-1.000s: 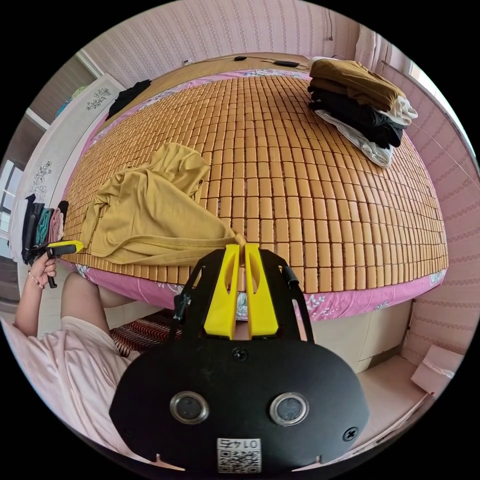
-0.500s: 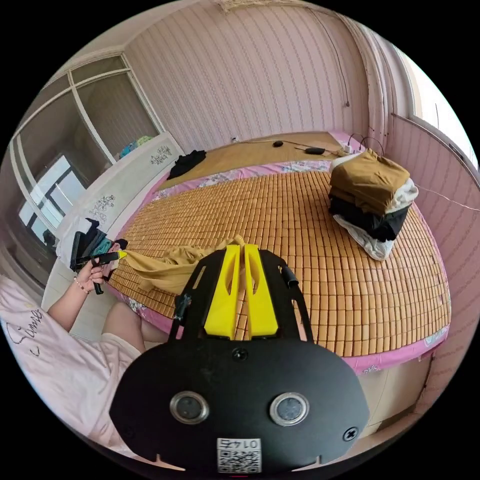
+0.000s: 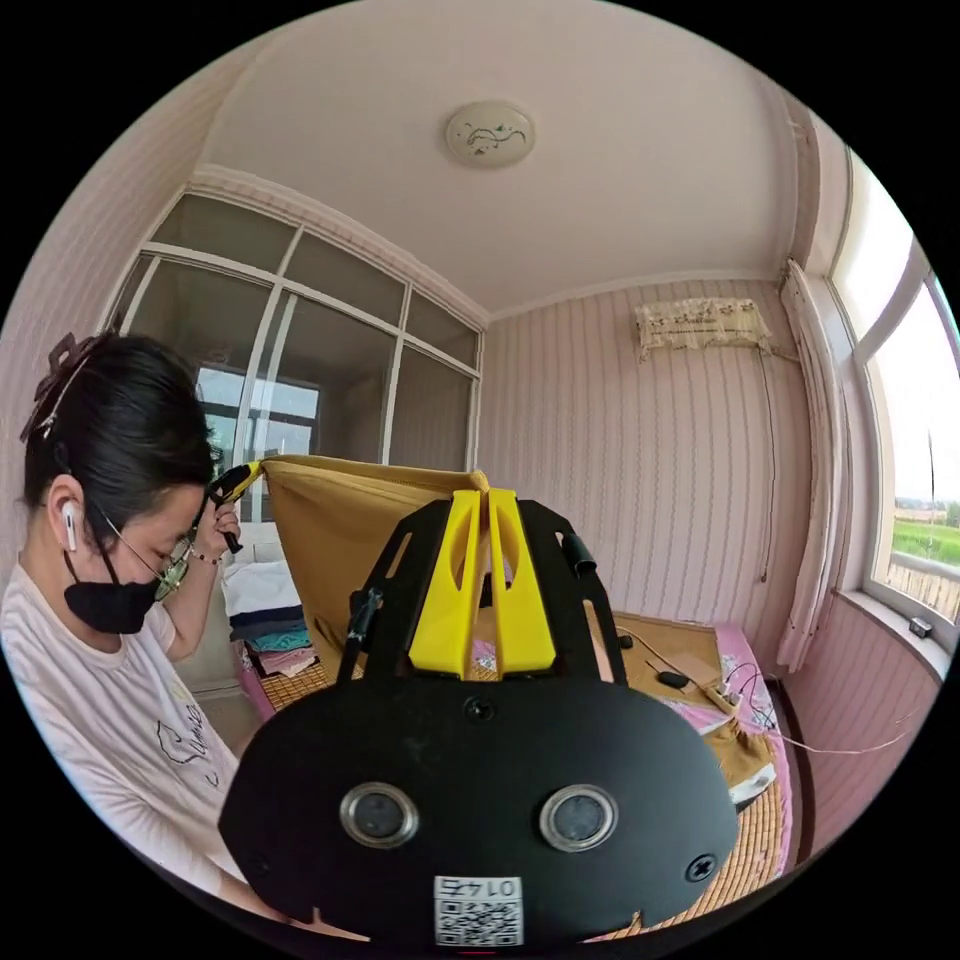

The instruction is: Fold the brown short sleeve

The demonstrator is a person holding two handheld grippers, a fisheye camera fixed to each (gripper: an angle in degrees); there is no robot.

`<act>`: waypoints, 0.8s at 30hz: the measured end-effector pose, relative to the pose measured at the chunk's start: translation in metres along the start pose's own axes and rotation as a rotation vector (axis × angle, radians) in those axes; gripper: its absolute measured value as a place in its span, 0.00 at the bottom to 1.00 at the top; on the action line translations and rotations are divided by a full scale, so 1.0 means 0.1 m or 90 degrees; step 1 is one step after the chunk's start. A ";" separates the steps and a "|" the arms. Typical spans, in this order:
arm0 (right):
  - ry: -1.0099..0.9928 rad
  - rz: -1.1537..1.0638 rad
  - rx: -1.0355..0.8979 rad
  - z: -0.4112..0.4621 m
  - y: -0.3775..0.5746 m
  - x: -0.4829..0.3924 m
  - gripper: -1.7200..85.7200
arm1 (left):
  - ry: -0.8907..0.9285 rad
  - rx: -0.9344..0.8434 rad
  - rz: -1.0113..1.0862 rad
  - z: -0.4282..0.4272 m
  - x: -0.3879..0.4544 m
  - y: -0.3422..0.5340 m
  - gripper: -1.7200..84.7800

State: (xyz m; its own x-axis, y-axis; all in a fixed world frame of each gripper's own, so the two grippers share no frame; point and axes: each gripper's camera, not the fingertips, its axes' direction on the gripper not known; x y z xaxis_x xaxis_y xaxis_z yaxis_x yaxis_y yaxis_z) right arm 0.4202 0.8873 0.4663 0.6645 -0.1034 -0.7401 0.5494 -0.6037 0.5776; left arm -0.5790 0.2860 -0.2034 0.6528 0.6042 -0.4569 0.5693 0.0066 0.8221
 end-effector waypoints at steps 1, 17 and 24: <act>-0.017 -0.017 0.019 -0.08 -0.18 -0.03 0.03 | 0.001 0.003 0.009 -0.03 0.03 -0.07 0.01; 0.105 0.265 -0.468 3.21 1.18 1.48 0.03 | -0.309 -0.397 -0.231 1.79 -1.73 1.10 0.01; 0.050 0.251 -0.215 3.06 0.48 1.52 0.03 | -0.307 -0.308 -0.152 1.94 -1.72 0.82 0.01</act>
State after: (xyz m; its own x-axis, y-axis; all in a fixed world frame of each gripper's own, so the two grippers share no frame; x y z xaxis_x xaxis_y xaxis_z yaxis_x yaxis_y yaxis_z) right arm 0.3925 0.6002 0.2759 0.8826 -0.2037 -0.4238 0.3744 -0.2409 0.8954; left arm -0.5474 0.0279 -0.1230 0.7499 0.1246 -0.6497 0.5111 0.5144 0.6886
